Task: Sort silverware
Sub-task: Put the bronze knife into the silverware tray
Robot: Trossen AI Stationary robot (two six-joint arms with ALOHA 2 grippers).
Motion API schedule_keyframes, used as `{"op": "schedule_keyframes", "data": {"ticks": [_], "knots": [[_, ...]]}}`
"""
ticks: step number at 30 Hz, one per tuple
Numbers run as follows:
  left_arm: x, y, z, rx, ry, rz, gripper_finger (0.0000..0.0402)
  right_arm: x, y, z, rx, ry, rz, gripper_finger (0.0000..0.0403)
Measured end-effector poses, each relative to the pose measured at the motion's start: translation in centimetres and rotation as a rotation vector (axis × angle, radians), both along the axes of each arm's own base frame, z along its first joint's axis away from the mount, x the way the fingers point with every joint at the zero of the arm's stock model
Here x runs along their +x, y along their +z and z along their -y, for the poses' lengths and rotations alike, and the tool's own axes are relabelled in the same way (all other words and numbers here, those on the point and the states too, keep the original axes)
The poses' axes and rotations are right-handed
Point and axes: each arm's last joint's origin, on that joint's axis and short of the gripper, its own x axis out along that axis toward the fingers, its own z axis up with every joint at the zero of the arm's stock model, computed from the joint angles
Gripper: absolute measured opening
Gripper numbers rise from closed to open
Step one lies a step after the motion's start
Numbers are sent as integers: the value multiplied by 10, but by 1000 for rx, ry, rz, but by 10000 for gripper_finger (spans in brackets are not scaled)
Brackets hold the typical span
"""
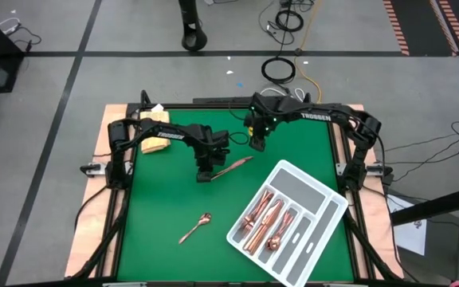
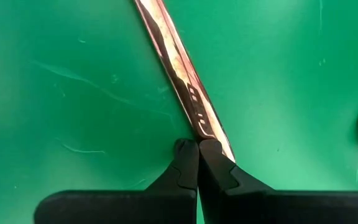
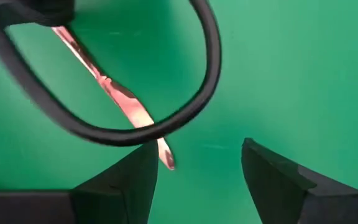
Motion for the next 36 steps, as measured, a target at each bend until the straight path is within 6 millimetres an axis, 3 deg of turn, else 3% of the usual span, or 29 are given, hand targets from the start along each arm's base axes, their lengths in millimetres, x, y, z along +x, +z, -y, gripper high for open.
{"op": "schedule_keyframes", "data": {"ticks": [6,18,26,36], "knots": [[1,0,-1,4,9,4,0,-7,-22,-4,108,-112,-16,217],[1,0,0,7,10,5,0,-10,-55,-29,191,-146,-4,217],[3,0,4,17,-7,5,0,-5,-60,-33,203,-174,27,217],[3,0,5,13,-7,8,0,7,-93,-42,357,-154,-11,217]]}}
